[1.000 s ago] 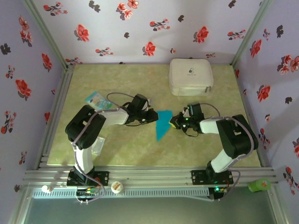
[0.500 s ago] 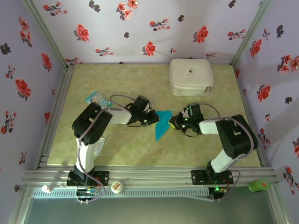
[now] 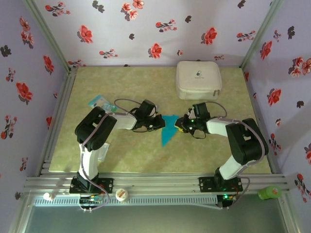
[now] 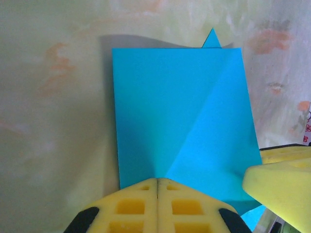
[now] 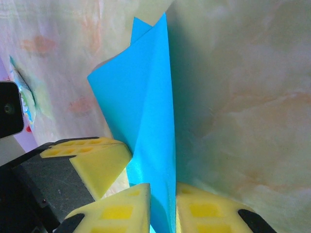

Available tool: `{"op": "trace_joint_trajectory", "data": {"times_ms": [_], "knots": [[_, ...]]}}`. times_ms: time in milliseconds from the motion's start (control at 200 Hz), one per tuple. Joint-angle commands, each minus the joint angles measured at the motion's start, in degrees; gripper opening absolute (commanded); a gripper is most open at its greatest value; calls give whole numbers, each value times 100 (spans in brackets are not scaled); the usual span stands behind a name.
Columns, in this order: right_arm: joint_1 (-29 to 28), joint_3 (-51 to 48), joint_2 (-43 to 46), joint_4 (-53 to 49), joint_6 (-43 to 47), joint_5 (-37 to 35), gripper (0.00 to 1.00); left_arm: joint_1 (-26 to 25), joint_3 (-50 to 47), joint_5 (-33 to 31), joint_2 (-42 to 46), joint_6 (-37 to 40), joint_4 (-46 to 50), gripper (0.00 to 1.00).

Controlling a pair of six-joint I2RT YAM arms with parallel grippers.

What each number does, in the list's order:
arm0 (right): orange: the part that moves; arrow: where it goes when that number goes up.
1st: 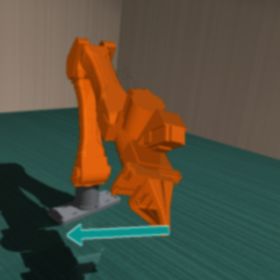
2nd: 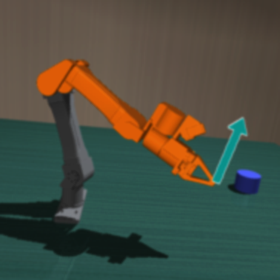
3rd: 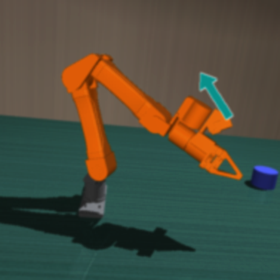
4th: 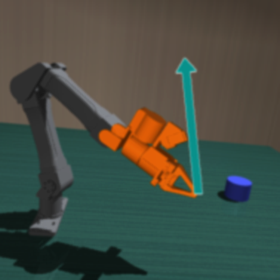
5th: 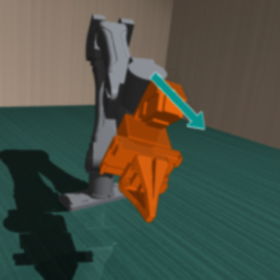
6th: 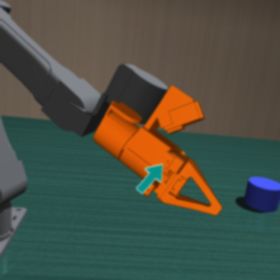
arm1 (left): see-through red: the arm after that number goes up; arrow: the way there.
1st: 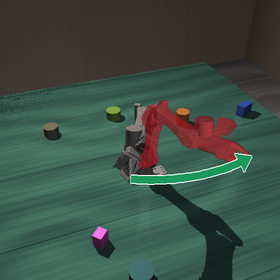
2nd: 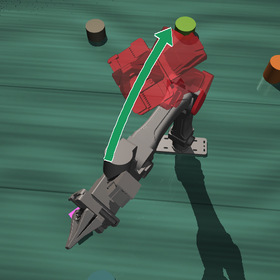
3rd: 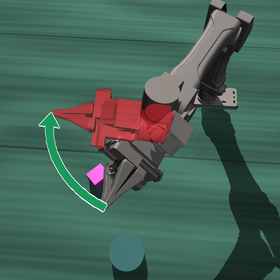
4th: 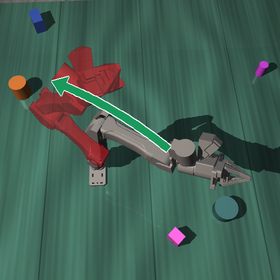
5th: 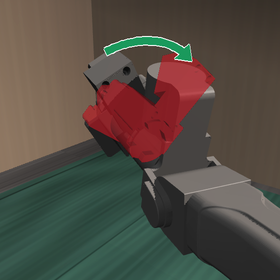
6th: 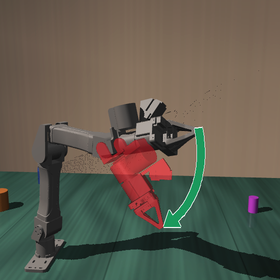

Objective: Fold a paper plane with a square sheet of paper (pick it up from the middle)
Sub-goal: Fold the wing for the fifth time at the center of the table.

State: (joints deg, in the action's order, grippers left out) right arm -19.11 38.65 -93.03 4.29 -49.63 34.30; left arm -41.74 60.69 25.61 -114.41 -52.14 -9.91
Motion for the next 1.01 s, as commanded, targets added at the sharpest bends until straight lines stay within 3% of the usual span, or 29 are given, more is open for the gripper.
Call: {"op": "trace_joint_trajectory", "data": {"times_ms": [0,240,365,595,765,1000], "knots": [[25,166,-162,-341,308,15,18,-45,-137,-73,-84,202,308,5],[39,167,-259,-335,354,0,10,-62,-136,-37,32,379,317,6],[33,54,-177,-103,134,62,6,-154,-189,-138,417,659,243,15],[17,-410,74,843,-887,-95,3,-377,-178,-932,1206,1339,620,23],[-87,-755,331,1366,-1658,-557,3,-933,-127,-1634,1395,2068,1138,25],[-286,-789,480,1408,-1955,-753,3,-1664,174,-2787,1177,2952,1896,33]]}}
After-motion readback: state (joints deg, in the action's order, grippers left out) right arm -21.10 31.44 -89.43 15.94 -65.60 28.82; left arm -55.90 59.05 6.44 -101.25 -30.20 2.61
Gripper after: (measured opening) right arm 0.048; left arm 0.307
